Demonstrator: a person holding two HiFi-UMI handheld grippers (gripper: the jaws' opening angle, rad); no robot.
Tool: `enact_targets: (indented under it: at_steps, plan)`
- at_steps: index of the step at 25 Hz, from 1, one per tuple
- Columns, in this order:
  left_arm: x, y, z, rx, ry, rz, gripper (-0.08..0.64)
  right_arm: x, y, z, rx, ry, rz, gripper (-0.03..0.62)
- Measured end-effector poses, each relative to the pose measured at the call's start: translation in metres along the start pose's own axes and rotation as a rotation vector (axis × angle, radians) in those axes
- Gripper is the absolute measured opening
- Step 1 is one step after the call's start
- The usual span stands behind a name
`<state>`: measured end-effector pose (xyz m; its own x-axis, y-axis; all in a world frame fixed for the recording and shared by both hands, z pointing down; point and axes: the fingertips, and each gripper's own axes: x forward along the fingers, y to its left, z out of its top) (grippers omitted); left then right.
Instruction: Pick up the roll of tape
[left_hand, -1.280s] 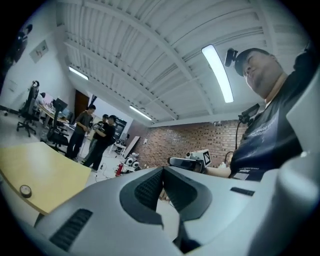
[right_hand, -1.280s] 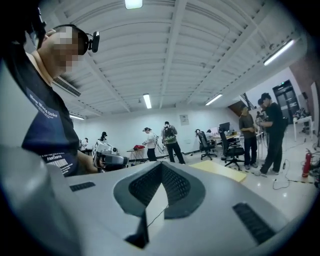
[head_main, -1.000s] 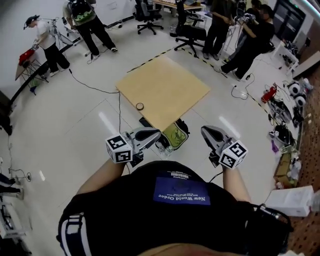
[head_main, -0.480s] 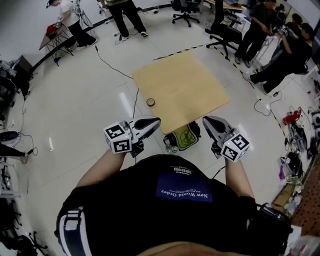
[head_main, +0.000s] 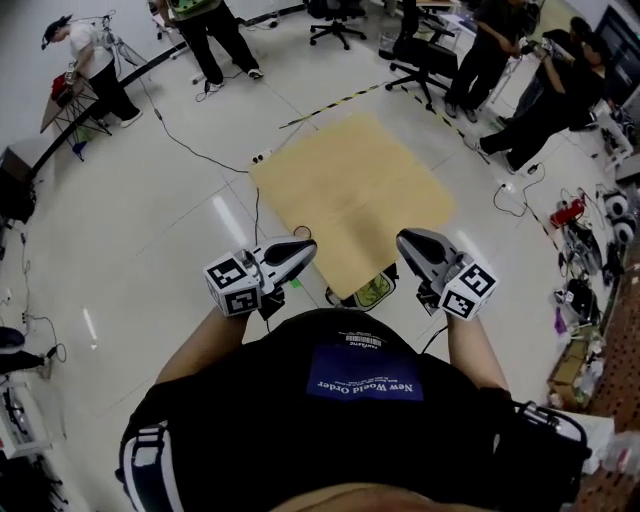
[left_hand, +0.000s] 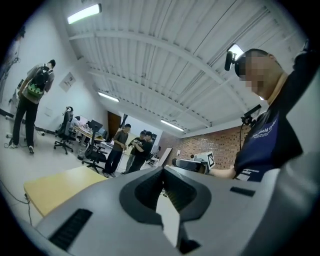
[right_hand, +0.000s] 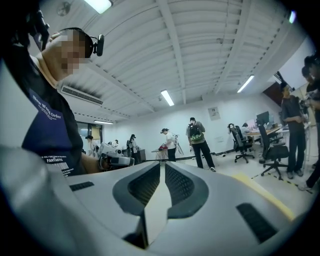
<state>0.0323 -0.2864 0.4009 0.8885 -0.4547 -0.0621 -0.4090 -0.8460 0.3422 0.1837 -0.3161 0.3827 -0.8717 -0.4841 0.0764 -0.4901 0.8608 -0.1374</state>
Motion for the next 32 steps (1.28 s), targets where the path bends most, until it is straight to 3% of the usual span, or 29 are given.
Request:
enact_targets:
  at_steps: [5, 11, 17, 23, 27, 32]
  plan:
    - [-0.004, 0.044, 0.011, 0.021, 0.03, -0.065, 0.007, 0.033, -0.02, 0.002, 0.037, -0.039, -0.062, 0.015]
    - [0.033, 0.058, 0.011, 0.01, 0.013, -0.04, 0.008, 0.018, -0.055, 0.007, 0.011, -0.008, -0.047, 0.04]
    - [0.068, 0.051, -0.007, -0.007, -0.015, 0.063, 0.006, -0.003, -0.094, 0.009, -0.044, 0.041, 0.037, 0.067]
    - [0.057, 0.079, -0.02, -0.03, -0.012, 0.156, 0.007, 0.048, -0.103, 0.001, -0.075, 0.1, 0.147, 0.111]
    - [0.032, 0.109, -0.033, -0.051, -0.001, 0.233, 0.006, 0.1, -0.093, -0.029, -0.088, 0.171, 0.236, 0.155]
    - [-0.015, 0.146, -0.067, -0.063, 0.053, 0.323, 0.006, 0.17, -0.071, -0.097, -0.06, 0.289, 0.335, 0.217]
